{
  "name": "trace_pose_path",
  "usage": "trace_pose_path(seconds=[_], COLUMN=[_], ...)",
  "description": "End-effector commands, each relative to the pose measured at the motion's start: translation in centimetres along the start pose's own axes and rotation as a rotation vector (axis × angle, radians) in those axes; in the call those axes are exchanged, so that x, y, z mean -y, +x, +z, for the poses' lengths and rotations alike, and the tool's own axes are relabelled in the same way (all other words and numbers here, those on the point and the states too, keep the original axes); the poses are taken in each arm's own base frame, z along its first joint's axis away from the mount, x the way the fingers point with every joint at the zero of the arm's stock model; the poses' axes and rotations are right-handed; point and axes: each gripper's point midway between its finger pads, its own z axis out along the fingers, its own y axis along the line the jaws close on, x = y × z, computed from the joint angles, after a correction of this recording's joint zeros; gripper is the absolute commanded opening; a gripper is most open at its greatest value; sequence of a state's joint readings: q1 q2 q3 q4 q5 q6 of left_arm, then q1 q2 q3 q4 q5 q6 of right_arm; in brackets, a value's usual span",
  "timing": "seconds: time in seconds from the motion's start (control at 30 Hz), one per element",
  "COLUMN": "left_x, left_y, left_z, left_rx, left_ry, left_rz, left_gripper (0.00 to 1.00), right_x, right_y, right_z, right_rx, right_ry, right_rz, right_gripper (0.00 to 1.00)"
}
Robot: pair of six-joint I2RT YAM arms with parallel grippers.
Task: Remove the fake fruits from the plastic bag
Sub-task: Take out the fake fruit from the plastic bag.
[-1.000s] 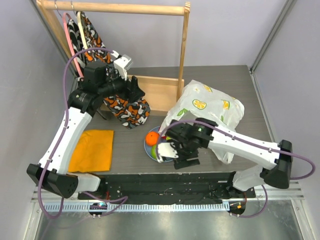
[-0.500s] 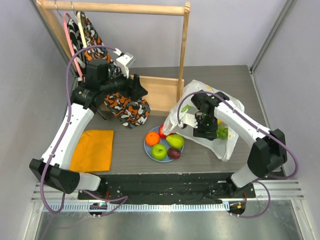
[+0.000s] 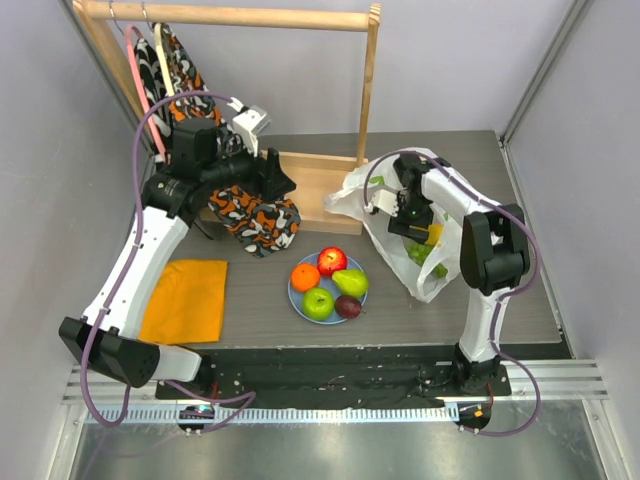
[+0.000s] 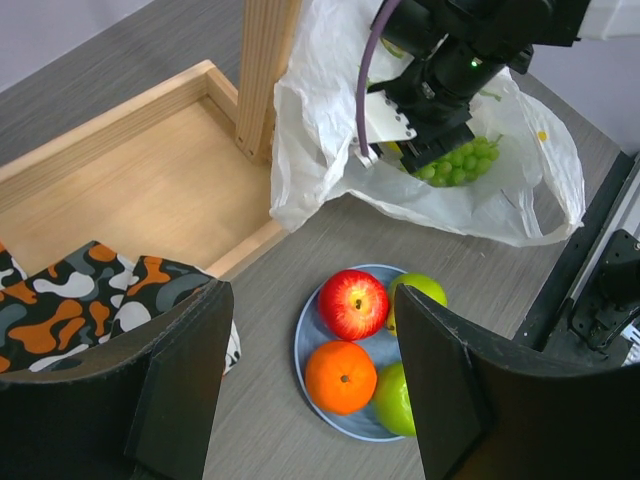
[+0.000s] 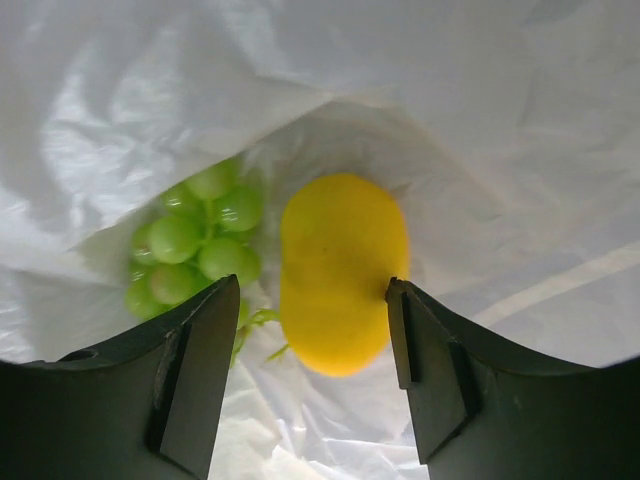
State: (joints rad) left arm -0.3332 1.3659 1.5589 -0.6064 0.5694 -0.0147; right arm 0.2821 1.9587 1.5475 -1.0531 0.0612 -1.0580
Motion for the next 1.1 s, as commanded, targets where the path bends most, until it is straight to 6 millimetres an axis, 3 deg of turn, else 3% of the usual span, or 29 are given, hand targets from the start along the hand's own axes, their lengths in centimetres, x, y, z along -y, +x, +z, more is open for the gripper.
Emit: trace_pose_path(seconds=[0.0,0.2,0.3,0.4,0.5,0.53,0.57,0.63,0.67,0.77,0.93,1.07], left_x=[0.2,0.2,0.0,0.0,0.1,0.2,0.1,0.3,0.3,0.2,0.3,0.1], left_y=[-0.5,0.0,0.1,0.0,0.0,0.0,0.1,0.1,-0.1,-0.4,-1.5,-1.2], left_z=[-0.5,-0.4,-0.5,-0.5,-0.7,-0.7,-0.8,-0.8,-0.9,-0.8,-0.7,-0.7], left_rx=[0.025,0.015,0.011,0.014,0.017,0.018,0.017,0.019,0.021,0.025,0.049,0.043], left_ry=[0.005,0.001,-0.005,-0.006,-0.006,-0.004,-0.006,-0.003,-0.003,-0.002,-0.001,-0.007], left_rz=[0.026,0.02,0.042,0.042,0.045,0.047,0.047,0.054,0.06,0.061,0.057,0.059], left_gripper=[0.7,0.7,0.7,0.7,0.7,0.7,0.7,0.7,0.7,0.7,0.7,0.7], right_x=[2.4,4.1,4.7,4.6,3.2,2.1,0.6,-2.1,-3.3,-7.7,-14.6,-20.3], right_y=[0.1,1.4,1.8,1.4,0.4,-0.6,-0.4,-0.4,-0.8,-0.3,0.7,-1.1], right_z=[1.1,3.9,3.7,1.3,-3.2,-4.3,-6.8,-8.5,-10.5,-12.2,-13.0,-12.1], right_rx=[-0.008,-0.071,-0.071,-0.022,0.091,0.164,0.201,0.242,0.312,0.365,0.38,0.357], right_ry=[0.048,0.1,0.115,0.13,0.124,0.082,0.07,0.014,0.014,-0.063,-0.177,-0.243], right_rz=[0.01,0.083,0.132,0.145,0.183,0.182,0.19,0.204,0.202,0.182,0.097,-0.094], right_gripper=[0.68,0.68,0.58,0.49,0.48,0.48,0.48,0.48,0.48,0.48,0.48,0.49])
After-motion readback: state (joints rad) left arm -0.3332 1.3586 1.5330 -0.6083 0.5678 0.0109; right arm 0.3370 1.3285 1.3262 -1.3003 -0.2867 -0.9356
